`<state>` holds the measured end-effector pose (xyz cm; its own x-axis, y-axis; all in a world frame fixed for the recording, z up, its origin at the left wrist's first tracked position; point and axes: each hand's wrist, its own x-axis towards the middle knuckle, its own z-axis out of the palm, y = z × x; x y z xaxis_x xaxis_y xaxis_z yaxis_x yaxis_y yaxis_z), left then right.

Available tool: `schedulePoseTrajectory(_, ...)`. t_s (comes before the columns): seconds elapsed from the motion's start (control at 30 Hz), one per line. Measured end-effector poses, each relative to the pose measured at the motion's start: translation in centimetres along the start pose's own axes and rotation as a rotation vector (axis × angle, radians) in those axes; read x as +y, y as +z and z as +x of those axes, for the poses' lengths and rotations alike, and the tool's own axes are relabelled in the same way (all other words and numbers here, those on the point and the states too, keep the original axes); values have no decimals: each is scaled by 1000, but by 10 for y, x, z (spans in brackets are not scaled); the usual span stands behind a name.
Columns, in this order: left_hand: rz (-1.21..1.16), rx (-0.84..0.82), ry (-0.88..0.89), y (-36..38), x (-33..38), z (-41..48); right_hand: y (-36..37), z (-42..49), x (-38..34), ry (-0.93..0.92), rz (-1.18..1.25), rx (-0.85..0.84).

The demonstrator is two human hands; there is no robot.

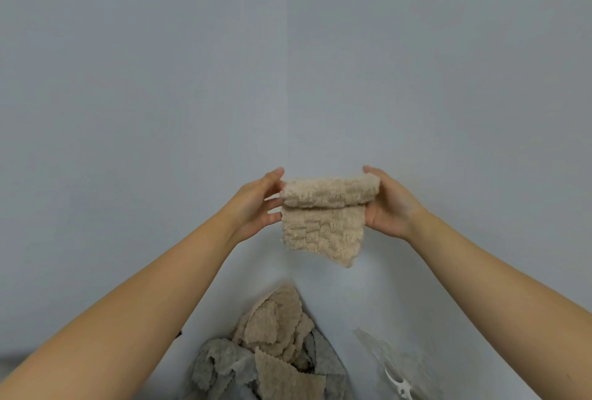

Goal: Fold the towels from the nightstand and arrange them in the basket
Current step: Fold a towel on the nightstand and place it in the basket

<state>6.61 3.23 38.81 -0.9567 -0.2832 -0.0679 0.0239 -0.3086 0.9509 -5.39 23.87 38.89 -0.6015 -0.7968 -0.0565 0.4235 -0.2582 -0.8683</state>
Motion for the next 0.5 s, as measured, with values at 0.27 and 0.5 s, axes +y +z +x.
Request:
schedulePoseTrajectory(0.27, 115, -116, -214, 3, -3, -1, 5, 3, 3, -156, -415, 128)
schedulePoseTrajectory(0.5, 238, -108, -57, 7, -5, 1, 3, 4, 0, -110, -289, 133)
